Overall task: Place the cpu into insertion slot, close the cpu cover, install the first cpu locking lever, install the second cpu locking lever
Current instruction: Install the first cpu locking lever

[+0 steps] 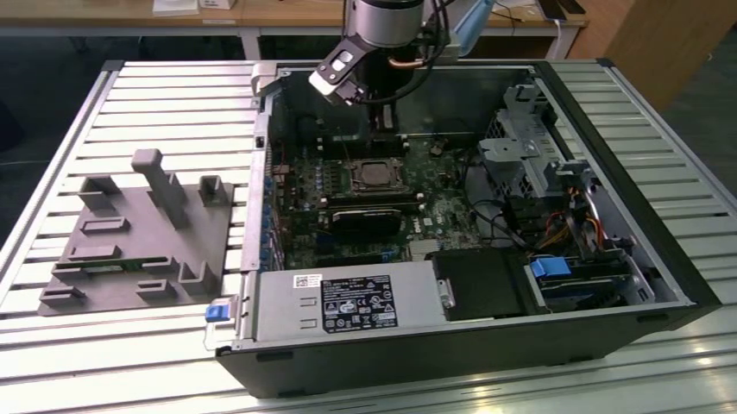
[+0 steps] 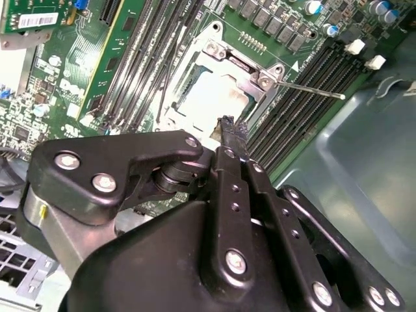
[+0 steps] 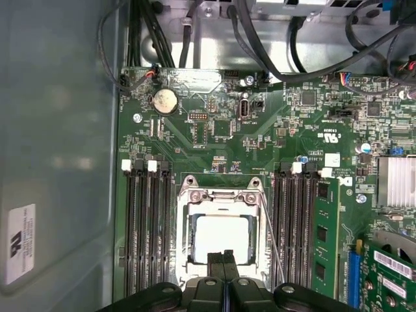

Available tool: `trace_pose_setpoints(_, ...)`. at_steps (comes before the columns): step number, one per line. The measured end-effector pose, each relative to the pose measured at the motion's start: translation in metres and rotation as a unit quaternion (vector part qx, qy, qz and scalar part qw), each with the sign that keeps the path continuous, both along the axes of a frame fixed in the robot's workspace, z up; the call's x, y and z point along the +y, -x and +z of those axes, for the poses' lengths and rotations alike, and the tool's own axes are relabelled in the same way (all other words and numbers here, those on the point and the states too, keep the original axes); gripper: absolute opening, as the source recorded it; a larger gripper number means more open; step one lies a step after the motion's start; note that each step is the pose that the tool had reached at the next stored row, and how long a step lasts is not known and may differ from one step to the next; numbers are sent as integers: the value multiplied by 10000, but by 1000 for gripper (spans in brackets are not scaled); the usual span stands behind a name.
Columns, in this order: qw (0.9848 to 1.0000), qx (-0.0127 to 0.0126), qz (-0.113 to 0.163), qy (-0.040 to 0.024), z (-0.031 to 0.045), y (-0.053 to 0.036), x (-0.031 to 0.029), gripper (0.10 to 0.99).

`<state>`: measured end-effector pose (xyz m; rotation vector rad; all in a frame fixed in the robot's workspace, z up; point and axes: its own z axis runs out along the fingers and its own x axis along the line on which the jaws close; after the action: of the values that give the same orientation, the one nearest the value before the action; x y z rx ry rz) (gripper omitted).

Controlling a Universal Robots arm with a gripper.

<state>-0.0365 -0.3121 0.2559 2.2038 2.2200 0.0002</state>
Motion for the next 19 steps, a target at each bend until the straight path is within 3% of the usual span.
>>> trace_pose_setpoints(8,10000,-3,0,1,129,0,2,106)
trace_pose_setpoints(11,10000,-4,8,0,140,0,2,106)
trace_pose_setpoints(15,9995,-3,305,0,140,0,2,106)
trace_pose_setpoints(19,9977,-3,671,0,140,0,2,106)
